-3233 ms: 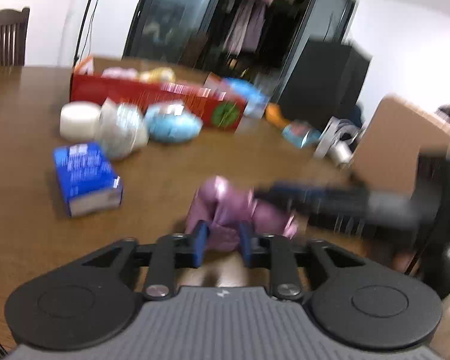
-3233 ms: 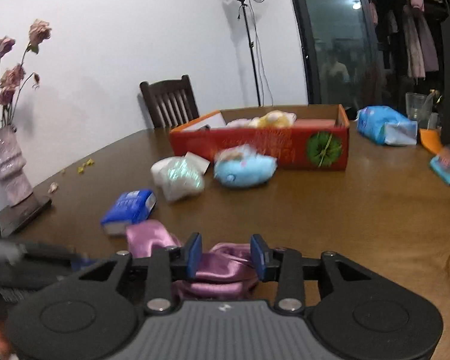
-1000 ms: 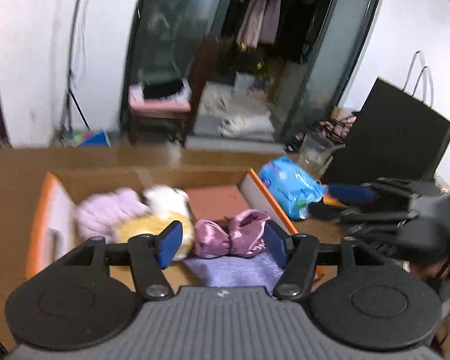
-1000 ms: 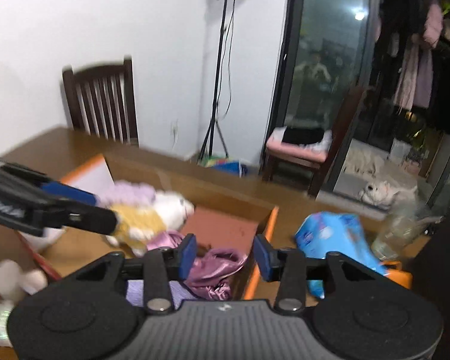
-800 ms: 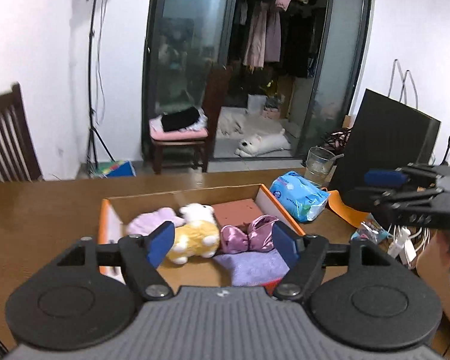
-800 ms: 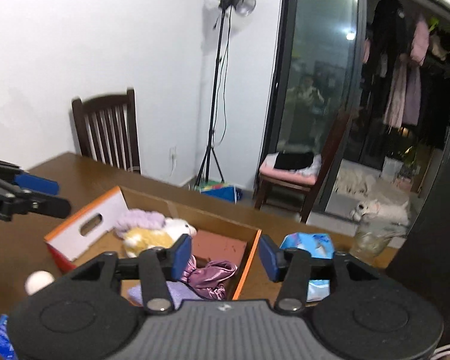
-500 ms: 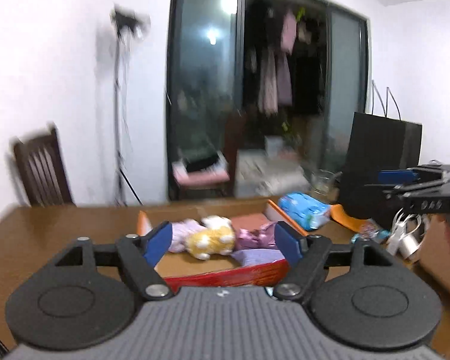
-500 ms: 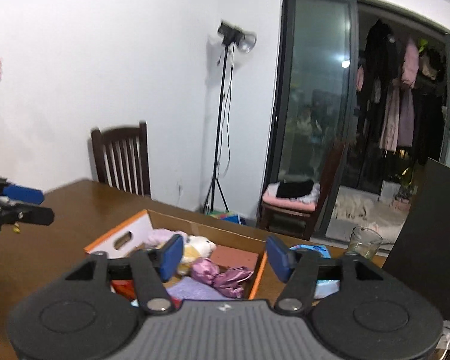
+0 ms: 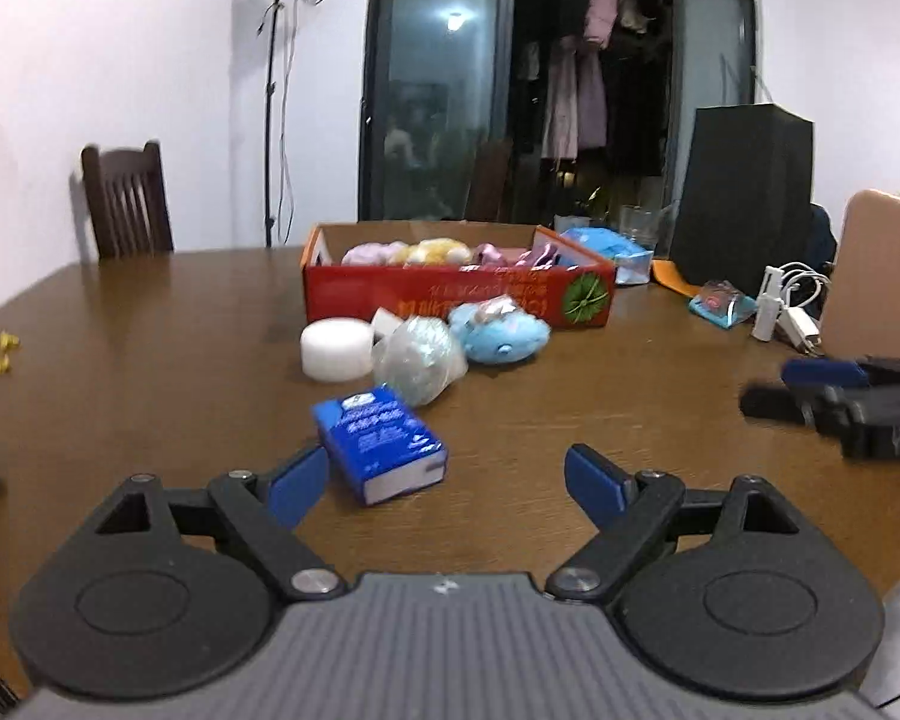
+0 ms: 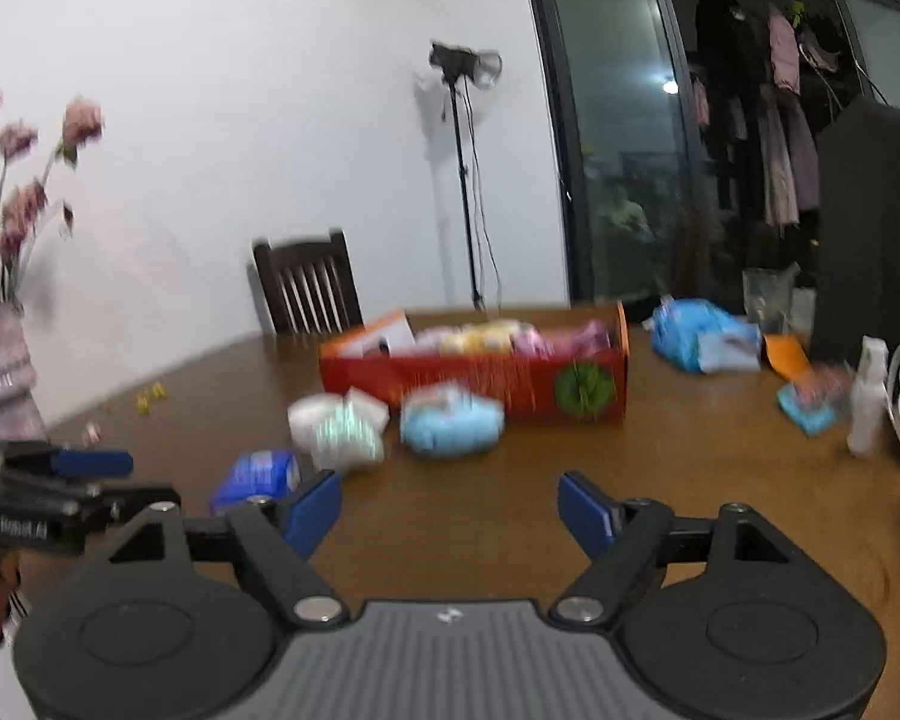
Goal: Organize soft objects
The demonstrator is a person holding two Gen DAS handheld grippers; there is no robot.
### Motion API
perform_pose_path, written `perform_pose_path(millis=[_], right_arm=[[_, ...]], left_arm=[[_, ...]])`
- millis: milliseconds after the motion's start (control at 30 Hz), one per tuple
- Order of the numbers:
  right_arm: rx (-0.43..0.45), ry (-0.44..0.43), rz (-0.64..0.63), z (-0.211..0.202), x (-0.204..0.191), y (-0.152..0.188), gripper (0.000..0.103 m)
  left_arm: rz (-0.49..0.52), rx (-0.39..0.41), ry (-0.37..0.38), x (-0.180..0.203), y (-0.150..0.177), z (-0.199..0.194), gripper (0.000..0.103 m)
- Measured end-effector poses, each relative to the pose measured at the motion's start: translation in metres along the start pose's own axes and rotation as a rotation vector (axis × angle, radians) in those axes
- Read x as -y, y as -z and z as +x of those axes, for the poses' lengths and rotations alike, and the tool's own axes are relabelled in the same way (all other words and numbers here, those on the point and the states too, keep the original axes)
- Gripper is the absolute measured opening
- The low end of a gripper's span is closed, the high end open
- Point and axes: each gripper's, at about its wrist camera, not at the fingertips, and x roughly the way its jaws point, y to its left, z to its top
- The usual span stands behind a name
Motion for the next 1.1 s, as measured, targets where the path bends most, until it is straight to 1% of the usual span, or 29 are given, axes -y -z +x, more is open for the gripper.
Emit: perform_pose_path(millis=[100,200,367,400,467,533,567,600,633,667,700,733,800,833,900,933,1000,1033,1100], right_arm=[[-0.028,-0.004,-0.06,0.002,-0.009,0.007,0.079],[-0.022,0.003,-0.042,0.007,-0.009,0.0,0.079],[-0.041,-0.014,0.001,0.031,-0.008,-0.005,0.076],[-0.052,-0.018,0.003,0.038,-0.007,-0.008,0.074],[-0.064,-0.033,-0.002,0.053,-0.009,-0.014,0.073],[-0.068,-0.06,0.0,0.07,-0.011,-0.023,0.071],[-0.07,-0.073,-0.001,0.079,-0.013,-0.027,0.069],[-0.073,-0.086,-0.008,0.089,-0.016,-0.032,0.067],[-0.078,-0.092,-0.02,0.099,-0.018,-0.036,0.067],[-0.08,-0.093,-0.032,0.107,-0.021,-0.04,0.067],[-0.081,-0.09,-0.043,0.117,-0.022,-0.043,0.067],[-0.09,-0.083,-0.047,0.127,-0.023,-0.046,0.067],[-0.107,-0.075,-0.041,0.144,-0.021,-0.051,0.067],[-0.115,-0.071,-0.04,0.152,-0.02,-0.054,0.067],[-0.124,-0.064,-0.043,0.167,-0.018,-0.059,0.067],[-0.121,-0.067,-0.049,0.173,-0.017,-0.064,0.067],[-0.104,-0.076,-0.067,0.184,-0.017,-0.074,0.067],[-0.097,-0.081,-0.071,0.189,-0.016,-0.079,0.067],[-0.091,-0.087,-0.07,0.2,-0.013,-0.087,0.067]], left_arm=[[-0.015,0.019,0.006,-0.001,-0.005,0.006,0.088],[-0.025,0.023,0.011,-0.005,-0.012,0.018,0.088],[-0.057,-0.026,-0.002,-0.015,-0.014,0.046,0.088],[-0.067,-0.036,-0.004,-0.018,-0.014,0.052,0.087],[-0.082,-0.05,-0.008,-0.023,-0.015,0.066,0.087],[-0.071,-0.058,-0.023,-0.027,-0.016,0.078,0.084],[-0.061,-0.062,-0.032,-0.029,-0.015,0.083,0.081],[-0.049,-0.069,-0.04,-0.03,-0.015,0.088,0.069],[-0.031,-0.087,-0.051,-0.033,-0.013,0.094,0.063],[-0.034,-0.093,-0.036,-0.039,-0.013,0.098,0.062],[-0.056,-0.087,-0.021,-0.045,-0.014,0.098,0.058],[-0.067,-0.087,-0.032,-0.052,-0.016,0.1,0.058],[-0.057,-0.08,-0.09,-0.061,-0.02,0.104,0.058],[-0.062,-0.075,-0.101,-0.065,-0.024,0.105,0.058],[-0.089,-0.049,-0.073,-0.068,-0.035,0.102,0.062],[-0.093,-0.03,-0.044,-0.066,-0.04,0.101,0.064],[-0.062,-0.002,0.036,-0.056,-0.052,0.104,0.072],[-0.035,-0.008,0.078,-0.049,-0.058,0.112,0.073],[-0.003,-0.044,0.114,-0.039,-0.065,0.13,0.073]])
